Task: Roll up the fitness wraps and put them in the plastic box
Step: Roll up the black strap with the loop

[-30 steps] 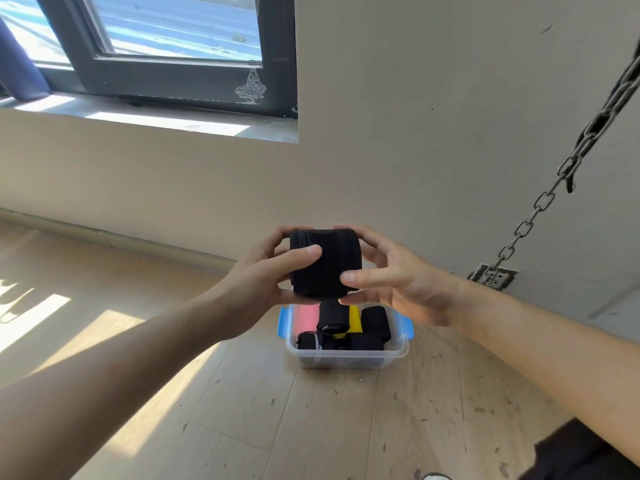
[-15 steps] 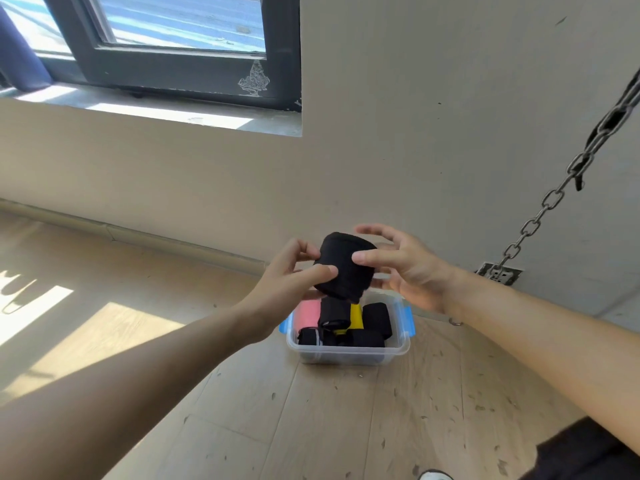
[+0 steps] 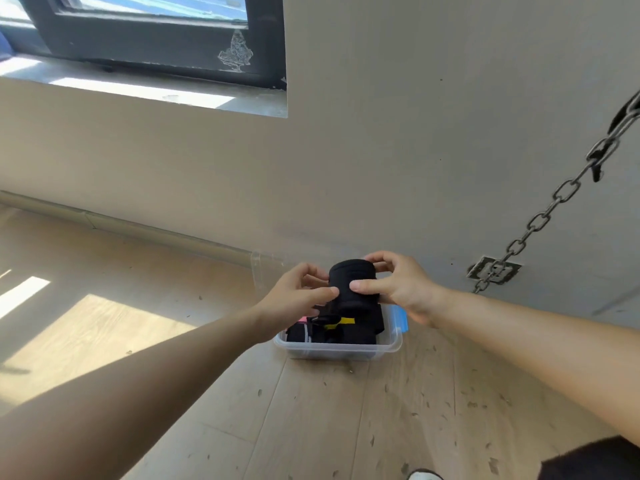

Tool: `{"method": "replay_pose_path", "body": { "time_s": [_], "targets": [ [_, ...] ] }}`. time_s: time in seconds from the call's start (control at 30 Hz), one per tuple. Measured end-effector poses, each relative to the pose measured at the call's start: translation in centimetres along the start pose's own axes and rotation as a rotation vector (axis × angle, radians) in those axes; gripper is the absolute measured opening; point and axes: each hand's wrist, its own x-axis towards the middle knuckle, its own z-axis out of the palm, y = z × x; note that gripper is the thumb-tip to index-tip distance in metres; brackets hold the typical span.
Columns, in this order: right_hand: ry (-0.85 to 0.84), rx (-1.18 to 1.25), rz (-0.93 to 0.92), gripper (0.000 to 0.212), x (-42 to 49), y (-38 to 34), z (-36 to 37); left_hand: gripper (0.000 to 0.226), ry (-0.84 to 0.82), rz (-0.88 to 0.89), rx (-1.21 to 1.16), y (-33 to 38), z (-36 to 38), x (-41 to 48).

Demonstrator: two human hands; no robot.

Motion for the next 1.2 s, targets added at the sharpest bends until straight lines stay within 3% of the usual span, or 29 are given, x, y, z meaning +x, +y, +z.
{"method": "replay_pose_path", "body": {
  "time_s": [0.23,0.33,0.47,0.6,0.73,0.87,1.0,1.07,1.2],
  "targets": [
    [0.069,-0.406,-0.021,0.047,5.1,5.9,-0.9,0.029,0.136,0.110,0.629,-8.6,-1.0,3.7],
    [0.108,-0.525,-0.023,0.053,7.1,8.7,-0.5,0.034,0.090,0.174,0.984,-11.5,-2.2,4.3],
    [0.233,-0.611,-0.029,0.069,9.1,12.1,0.9,0.033,-0.019,0.190,1.193,-14.4,-3.5,4.4],
    [0.350,-0.657,-0.090,0.042,9.2,14.2,2.2,0.027,0.001,0.208,1.241,-15.8,-3.6,4.2],
    [0.256,-0.758,-0.203,0.014,9.7,15.0,1.8,0.022,0.038,0.203,1.225,-16.3,-3.4,4.3],
    [0.095,-0.933,-0.227,0.036,9.7,15.1,0.6,0.024,0.034,0.174,1.248,-16.0,-3.4,4.2],
    [0.078,-1.448,-0.202,0.048,9.7,14.1,-0.2,0.025,0.023,0.165,1.268,-15.8,-3.5,4.3],
    [0.058,-1.459,-0.128,0.050,10.1,13.3,-0.5,0.023,0.032,0.174,1.242,-16.2,-3.6,4.5],
    [0.061,-1.187,-0.118,0.040,11.6,11.9,-1.0,0.018,0.063,0.190,1.164,-17.2,-3.7,4.6]
  ]
}}
